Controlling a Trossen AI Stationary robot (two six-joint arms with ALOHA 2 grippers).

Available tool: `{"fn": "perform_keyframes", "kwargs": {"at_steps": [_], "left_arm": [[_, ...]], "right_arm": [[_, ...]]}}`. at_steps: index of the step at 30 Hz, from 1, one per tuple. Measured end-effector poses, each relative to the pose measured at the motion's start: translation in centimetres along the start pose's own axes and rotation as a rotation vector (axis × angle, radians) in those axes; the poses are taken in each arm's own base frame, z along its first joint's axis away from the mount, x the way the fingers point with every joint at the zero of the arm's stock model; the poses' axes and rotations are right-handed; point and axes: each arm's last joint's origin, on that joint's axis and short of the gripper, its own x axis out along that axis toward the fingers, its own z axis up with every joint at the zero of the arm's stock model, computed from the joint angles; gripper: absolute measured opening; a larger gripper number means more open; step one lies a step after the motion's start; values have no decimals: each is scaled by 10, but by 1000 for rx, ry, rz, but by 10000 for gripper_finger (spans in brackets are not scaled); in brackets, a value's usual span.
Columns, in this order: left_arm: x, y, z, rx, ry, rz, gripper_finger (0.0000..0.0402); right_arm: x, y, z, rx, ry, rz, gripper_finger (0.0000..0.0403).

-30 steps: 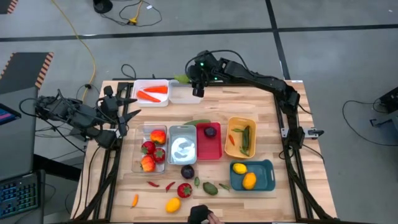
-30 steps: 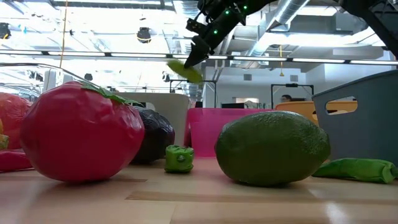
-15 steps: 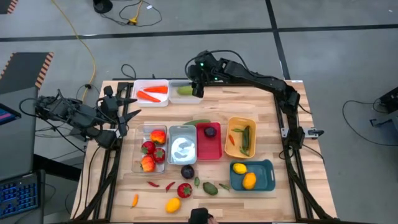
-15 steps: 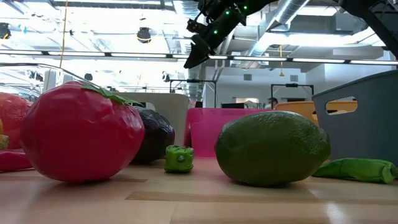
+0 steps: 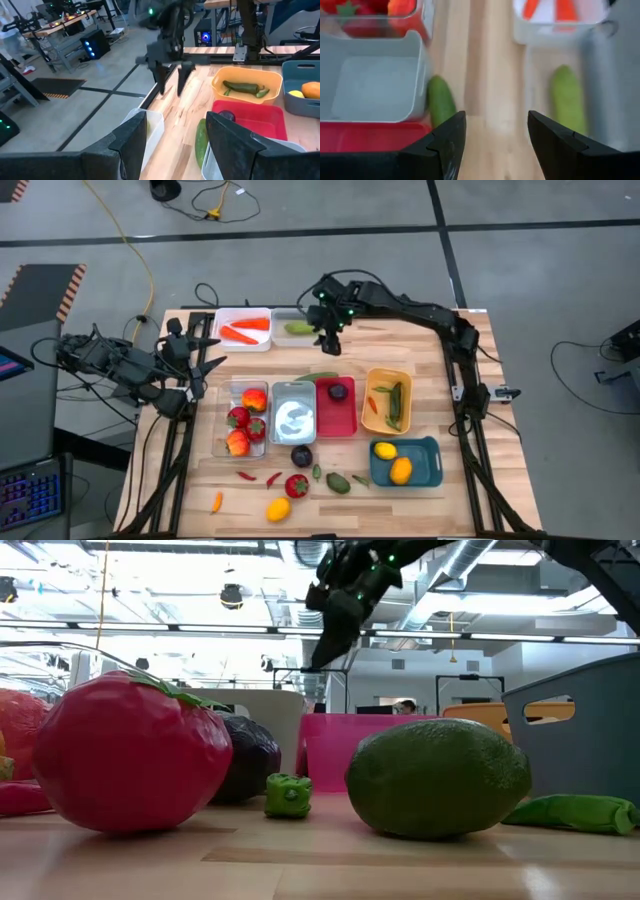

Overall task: Sort produce into baskets
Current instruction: Put the cucumber into the top transparent bin

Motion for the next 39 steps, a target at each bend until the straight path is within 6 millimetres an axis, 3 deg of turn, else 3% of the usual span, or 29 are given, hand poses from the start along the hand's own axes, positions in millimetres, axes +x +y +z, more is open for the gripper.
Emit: {"fn": "perform_keyframes", "kwargs": {"at_steps": [12, 17, 25, 30, 39], "left_arm": [[0, 0, 0, -1, 1, 0, 192], [0, 0, 0, -2, 1, 0, 192], [0, 0, 0, -6, 1, 0, 192], [0, 0, 0, -13, 1, 0, 192], [0, 0, -1, -9, 6, -7, 192]], "right_arm": [[71, 4, -18, -36, 133, 105, 239], [83, 10, -22, -107, 167, 145, 239], [86, 24, -18, -216, 169, 178, 239], [107, 29, -26, -240, 229, 195, 239], [125, 30, -34, -236, 263, 209, 239]]}}
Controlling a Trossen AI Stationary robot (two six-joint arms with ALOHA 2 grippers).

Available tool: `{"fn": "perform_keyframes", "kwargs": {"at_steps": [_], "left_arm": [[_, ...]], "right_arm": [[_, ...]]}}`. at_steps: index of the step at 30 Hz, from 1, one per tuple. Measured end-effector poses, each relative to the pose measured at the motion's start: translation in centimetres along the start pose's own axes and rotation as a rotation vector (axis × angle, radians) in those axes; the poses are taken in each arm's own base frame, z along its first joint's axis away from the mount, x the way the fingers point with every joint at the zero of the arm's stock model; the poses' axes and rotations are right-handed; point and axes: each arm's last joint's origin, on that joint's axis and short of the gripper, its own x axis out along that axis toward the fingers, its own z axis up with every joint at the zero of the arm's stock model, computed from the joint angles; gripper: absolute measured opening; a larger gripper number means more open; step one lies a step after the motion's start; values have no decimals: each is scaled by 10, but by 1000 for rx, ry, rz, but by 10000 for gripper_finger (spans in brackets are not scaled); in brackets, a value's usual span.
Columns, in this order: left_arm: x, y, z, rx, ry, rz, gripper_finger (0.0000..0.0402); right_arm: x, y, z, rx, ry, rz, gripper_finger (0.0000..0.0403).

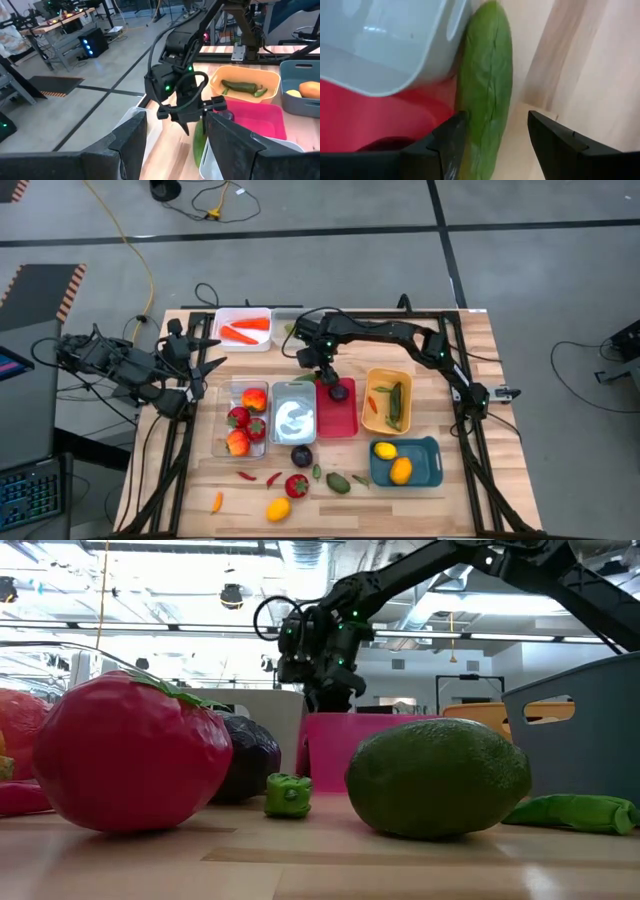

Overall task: Sort produce into baskets
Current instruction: Put the cucumber into the top transparent bin

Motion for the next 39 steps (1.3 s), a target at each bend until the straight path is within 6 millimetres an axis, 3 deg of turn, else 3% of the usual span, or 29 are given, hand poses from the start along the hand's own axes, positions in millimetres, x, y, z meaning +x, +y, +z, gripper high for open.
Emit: {"fn": "perform_keyframes", "kwargs": {"at_steps": [22, 33, 39], "left_arm": [[0, 0, 0, 4, 3, 0, 192], [0, 0, 0, 4, 3, 0, 192], [0, 0, 0, 4, 3, 0, 192]], "right_arm": [[6, -1, -9, 103, 109, -62, 237], [5, -4, -10, 111, 104, -68, 152], [3, -3, -9, 108, 107, -65, 146]]}}
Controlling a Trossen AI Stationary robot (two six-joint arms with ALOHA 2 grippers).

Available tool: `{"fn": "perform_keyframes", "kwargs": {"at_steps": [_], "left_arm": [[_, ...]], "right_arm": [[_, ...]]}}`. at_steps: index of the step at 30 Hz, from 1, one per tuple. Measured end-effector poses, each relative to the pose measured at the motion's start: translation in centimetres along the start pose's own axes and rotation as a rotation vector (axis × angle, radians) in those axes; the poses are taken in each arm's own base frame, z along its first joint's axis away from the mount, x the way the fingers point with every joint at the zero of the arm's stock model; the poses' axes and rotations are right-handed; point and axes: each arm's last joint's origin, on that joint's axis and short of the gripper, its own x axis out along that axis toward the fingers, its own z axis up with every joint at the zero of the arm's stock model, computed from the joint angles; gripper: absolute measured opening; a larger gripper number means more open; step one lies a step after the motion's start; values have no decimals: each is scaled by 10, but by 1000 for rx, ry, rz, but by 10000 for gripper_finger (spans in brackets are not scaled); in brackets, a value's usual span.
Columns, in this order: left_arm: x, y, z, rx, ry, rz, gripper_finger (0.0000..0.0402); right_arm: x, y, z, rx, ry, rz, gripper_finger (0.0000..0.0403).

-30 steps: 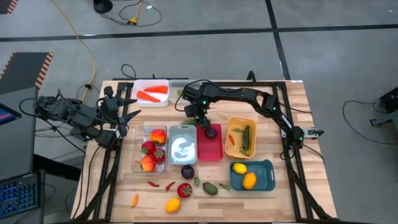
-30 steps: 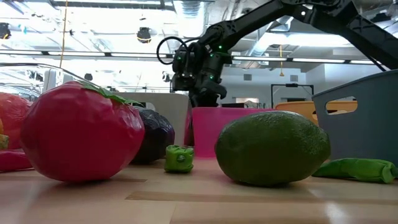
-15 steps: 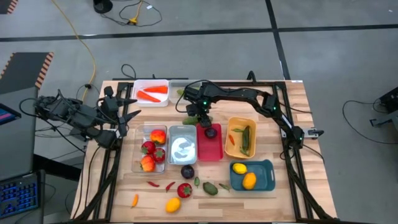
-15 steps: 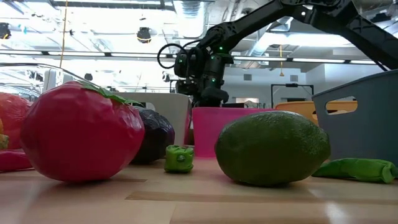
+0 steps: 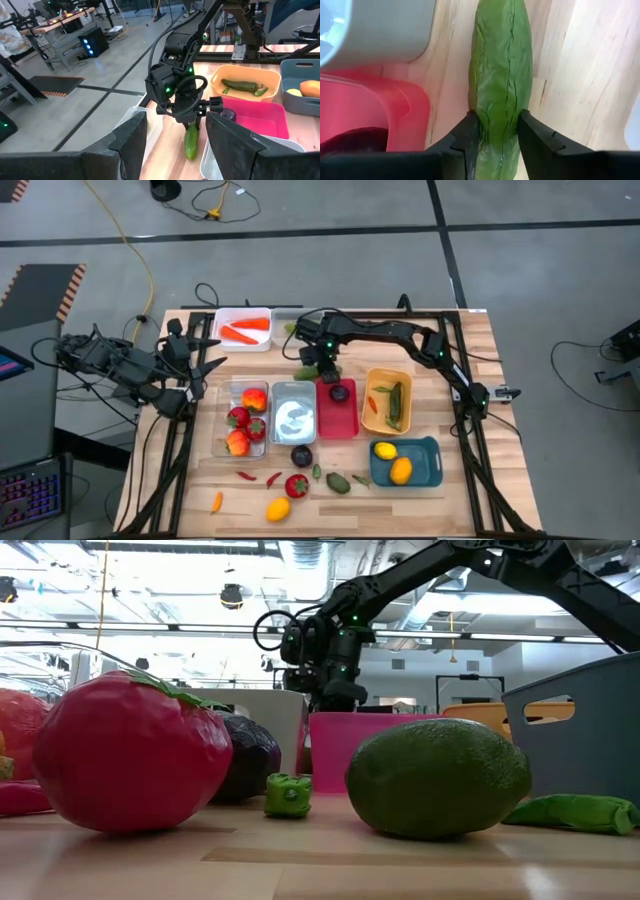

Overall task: Sort produce into baskets
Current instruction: Put the cucumber into the top transparent bin, then put the lime into the gray bin

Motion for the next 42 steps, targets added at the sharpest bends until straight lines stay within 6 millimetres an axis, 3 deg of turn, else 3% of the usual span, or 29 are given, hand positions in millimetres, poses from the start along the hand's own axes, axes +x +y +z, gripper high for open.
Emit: {"fn": "perform_keyframes", "kwargs": {"at_steps": [9, 16, 28, 37, 42], "left_arm": [[0, 0, 0, 0, 0, 0, 192], [0, 0, 0, 0, 0, 0, 192], [0, 0, 0, 0, 0, 0, 192], [0, 0, 0, 0, 0, 0, 192], [0, 0, 0, 0, 0, 0, 192]], "right_arm": [[-54, -2, 19, -10, -46, -32, 149], [-100, -21, 31, -11, -149, -264, 155], [-117, -66, 23, 51, -313, -430, 170], [-117, -66, 25, 46, -329, -438, 232], [-118, -66, 26, 44, -336, -443, 243]]}}
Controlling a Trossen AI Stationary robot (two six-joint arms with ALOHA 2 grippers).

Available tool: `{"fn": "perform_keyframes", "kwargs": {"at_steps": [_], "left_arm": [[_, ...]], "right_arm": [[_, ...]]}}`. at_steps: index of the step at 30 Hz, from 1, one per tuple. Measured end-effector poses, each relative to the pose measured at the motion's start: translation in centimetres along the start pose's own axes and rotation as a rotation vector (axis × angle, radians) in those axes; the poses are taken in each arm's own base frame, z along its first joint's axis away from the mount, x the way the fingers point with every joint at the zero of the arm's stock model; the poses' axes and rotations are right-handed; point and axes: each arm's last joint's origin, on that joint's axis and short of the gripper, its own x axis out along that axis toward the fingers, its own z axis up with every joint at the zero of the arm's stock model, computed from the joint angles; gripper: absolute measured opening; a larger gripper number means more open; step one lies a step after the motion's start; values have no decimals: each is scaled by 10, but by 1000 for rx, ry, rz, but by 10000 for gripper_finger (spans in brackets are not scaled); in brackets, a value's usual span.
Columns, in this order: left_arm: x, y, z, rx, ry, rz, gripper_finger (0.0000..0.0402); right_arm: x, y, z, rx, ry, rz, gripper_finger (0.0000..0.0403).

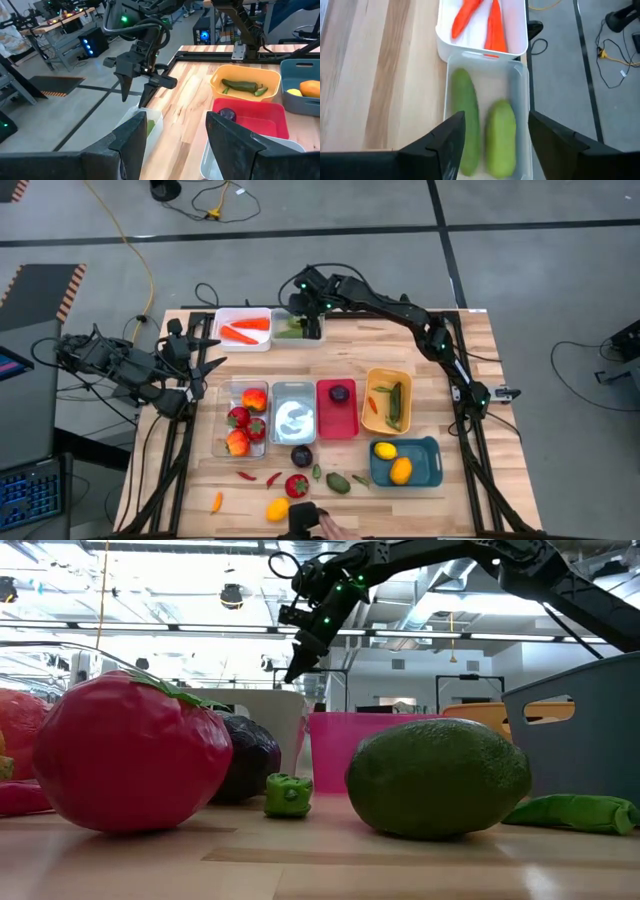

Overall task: Sort produce into baskets
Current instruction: Put the lime into the gray bin

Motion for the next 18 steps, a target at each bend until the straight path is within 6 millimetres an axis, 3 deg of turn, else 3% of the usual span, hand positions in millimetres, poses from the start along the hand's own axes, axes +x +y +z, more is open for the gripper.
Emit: {"fn": "perform_keyframes", "kwargs": {"at_steps": [4, 9, 18], "left_arm": [[0, 0, 0, 0, 0, 0, 192], [0, 0, 0, 0, 3, -17, 192], [12, -17, 6, 27, 12, -68, 192]], "right_arm": [[-6, 6, 2, -11, 39, -24, 244], [-37, 23, 20, -49, 41, -76, 244], [-82, 79, 47, -61, 13, 12, 244]]}}
